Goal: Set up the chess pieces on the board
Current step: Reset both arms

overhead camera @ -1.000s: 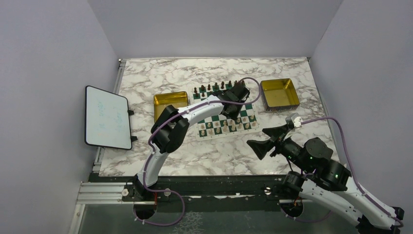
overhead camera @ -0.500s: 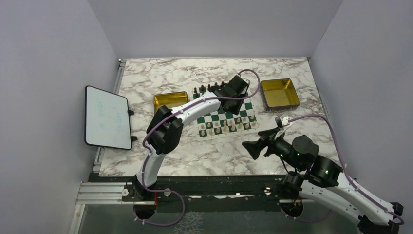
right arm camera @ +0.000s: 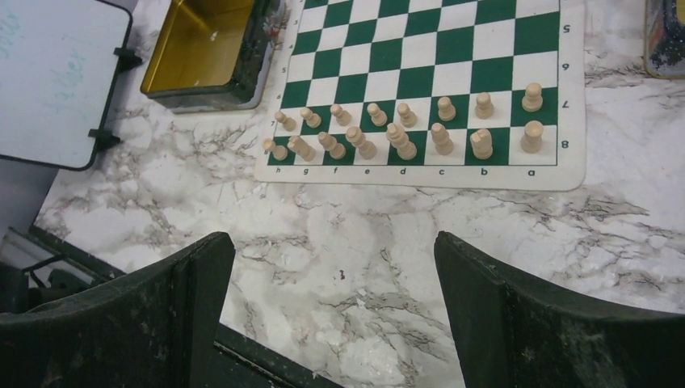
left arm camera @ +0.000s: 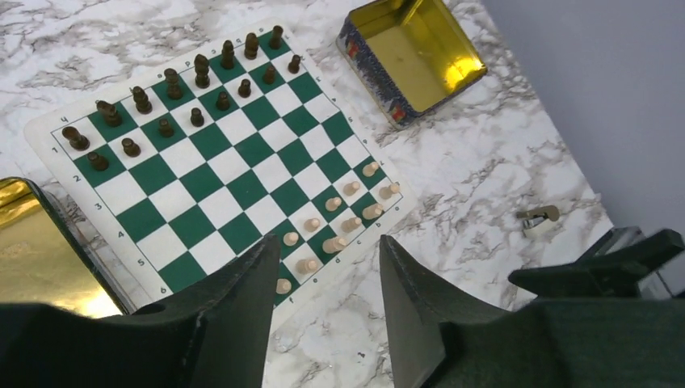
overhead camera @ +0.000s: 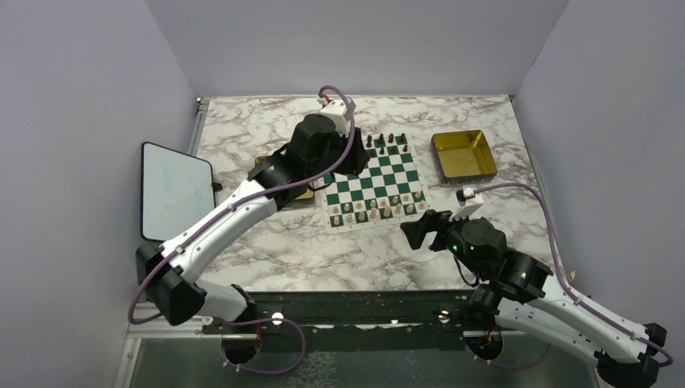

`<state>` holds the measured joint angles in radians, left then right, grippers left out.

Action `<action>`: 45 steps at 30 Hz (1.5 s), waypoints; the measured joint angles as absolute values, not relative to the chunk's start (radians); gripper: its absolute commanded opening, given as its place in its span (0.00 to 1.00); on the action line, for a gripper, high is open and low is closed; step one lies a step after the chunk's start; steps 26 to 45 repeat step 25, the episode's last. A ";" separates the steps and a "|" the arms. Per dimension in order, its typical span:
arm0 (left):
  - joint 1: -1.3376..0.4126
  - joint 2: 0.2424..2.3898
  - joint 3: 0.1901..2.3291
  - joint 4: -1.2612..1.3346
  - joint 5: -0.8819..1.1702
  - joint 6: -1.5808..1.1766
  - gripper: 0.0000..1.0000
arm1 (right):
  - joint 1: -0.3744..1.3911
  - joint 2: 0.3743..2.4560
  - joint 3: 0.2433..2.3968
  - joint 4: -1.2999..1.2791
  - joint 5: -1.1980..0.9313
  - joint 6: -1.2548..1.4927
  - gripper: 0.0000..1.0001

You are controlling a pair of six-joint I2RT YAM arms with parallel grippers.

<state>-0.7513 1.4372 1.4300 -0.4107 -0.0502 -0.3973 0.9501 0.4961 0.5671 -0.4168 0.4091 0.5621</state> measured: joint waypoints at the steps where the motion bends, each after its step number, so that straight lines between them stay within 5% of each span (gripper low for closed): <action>1: -0.754 1.388 1.389 -0.400 -0.050 -0.404 0.92 | 0.950 0.506 0.567 -0.416 0.425 0.578 1.00; 3: -0.757 1.306 1.307 -0.379 -0.050 -0.419 0.99 | 0.950 0.525 0.567 -0.413 0.447 0.601 1.00; 17: -0.757 0.836 0.825 -0.385 -0.077 -0.527 0.99 | 0.950 0.633 0.604 -0.413 0.541 0.661 1.00; 45: -0.757 0.789 0.810 -0.383 -0.076 -0.534 0.99 | 0.950 0.667 0.607 -0.413 0.549 0.721 1.00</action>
